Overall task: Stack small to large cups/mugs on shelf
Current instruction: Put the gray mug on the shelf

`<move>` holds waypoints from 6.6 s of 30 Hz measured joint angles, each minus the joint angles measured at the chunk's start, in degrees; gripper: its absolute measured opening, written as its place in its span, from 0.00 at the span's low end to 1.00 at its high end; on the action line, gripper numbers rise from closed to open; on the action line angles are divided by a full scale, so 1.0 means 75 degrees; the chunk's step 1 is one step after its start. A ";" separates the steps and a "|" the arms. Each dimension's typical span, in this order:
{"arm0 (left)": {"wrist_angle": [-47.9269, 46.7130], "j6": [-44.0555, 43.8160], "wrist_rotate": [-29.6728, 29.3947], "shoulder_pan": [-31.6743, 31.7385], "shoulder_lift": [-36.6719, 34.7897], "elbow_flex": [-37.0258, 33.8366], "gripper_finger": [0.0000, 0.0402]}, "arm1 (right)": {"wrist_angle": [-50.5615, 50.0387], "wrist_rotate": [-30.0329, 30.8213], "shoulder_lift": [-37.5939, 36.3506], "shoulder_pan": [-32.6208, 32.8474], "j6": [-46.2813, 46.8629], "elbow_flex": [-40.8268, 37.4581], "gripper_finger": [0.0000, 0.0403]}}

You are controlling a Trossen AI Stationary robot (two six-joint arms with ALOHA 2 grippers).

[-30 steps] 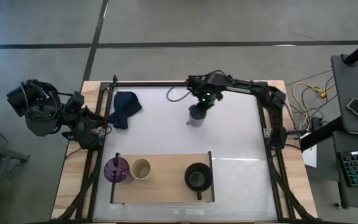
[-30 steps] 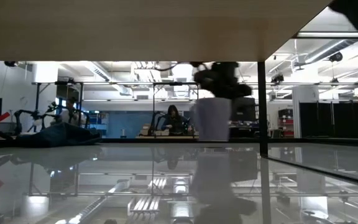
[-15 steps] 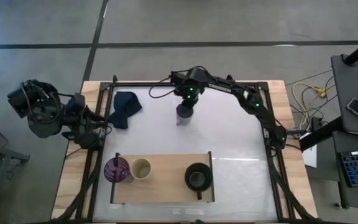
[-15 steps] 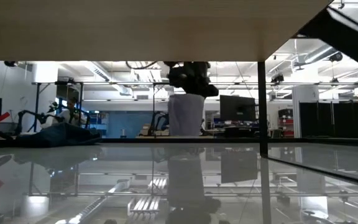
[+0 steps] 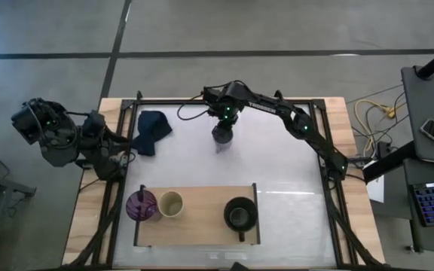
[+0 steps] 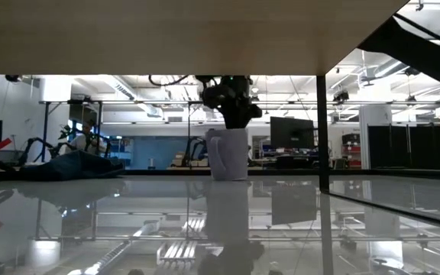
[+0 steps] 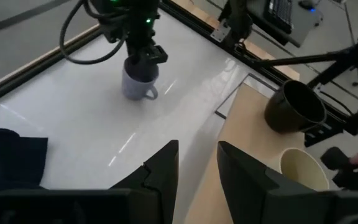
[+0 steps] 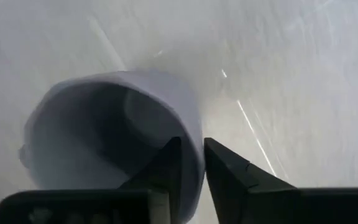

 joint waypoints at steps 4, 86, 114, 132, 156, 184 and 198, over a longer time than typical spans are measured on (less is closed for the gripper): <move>0.0365 -0.0005 -0.0010 0.0009 0.0094 0.0036 0.24 | 0.0024 -0.0003 -0.0028 0.0000 -0.0105 0.0003 0.22; 0.0450 0.1413 -0.0436 0.0003 -0.1381 0.0041 0.24 | -0.0993 -0.0717 -0.1563 0.0774 0.4399 -0.0659 0.04; -0.0005 0.1416 -0.0493 0.0004 -0.1642 -0.0019 0.24 | 0.0034 -0.0255 -0.2527 0.4390 0.8058 -0.0009 0.03; -0.0001 0.1005 -0.0494 0.0001 -0.0938 -0.0025 0.24 | 0.0967 0.0202 -0.2568 0.4914 0.6473 -0.0009 0.03; 0.2194 0.3481 0.0158 0.0372 0.0325 0.0339 0.05 | 0.1110 -0.0406 -0.2498 0.4686 0.5957 -0.0009 0.05; 0.2666 0.6331 0.4032 0.2195 0.3848 0.1864 0.00 | 0.1024 0.0117 -0.2495 0.5010 0.5727 -0.0009 0.05; 0.2782 0.6457 0.4521 0.2204 0.4173 0.2100 0.00 | 0.1364 0.0274 -0.2487 0.4951 0.5559 -0.0012 0.05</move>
